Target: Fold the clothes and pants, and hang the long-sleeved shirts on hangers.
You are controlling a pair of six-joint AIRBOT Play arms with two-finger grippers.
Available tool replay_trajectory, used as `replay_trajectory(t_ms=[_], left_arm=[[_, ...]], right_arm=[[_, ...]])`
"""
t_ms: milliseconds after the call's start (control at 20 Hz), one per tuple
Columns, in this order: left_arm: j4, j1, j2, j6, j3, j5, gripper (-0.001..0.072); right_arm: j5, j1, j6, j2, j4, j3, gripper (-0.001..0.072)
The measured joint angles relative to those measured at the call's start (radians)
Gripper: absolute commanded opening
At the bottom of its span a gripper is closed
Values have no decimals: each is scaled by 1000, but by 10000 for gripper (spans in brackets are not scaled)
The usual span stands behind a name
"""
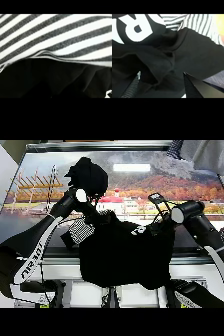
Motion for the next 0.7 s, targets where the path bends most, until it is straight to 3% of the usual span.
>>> replay_trajectory(t_ms=[200, 300, 450, 600, 650, 700], left_arm=[[0, 0, 0, 5, 0, 0, 13], [0, 1, 0, 7, 0, 0, 13], [0, 17, 0, 13, 0, 0, 13], [0, 56, 0, 16, 1, 2, 13], [0, 72, 0, 16, 1, 12, 44], [0, 92, 0, 16, 2, 27, 401]], right_arm=[[-20, 7, 28, -66, -25, 0, 560], [-50, 8, 53, -95, -40, 0, 295], [-80, 9, 69, -130, -50, 0, 13], [-92, 9, 87, -137, -51, 0, 12], [-93, 9, 101, -130, -50, 0, 13], [-96, 9, 118, -118, -47, 0, 13]])
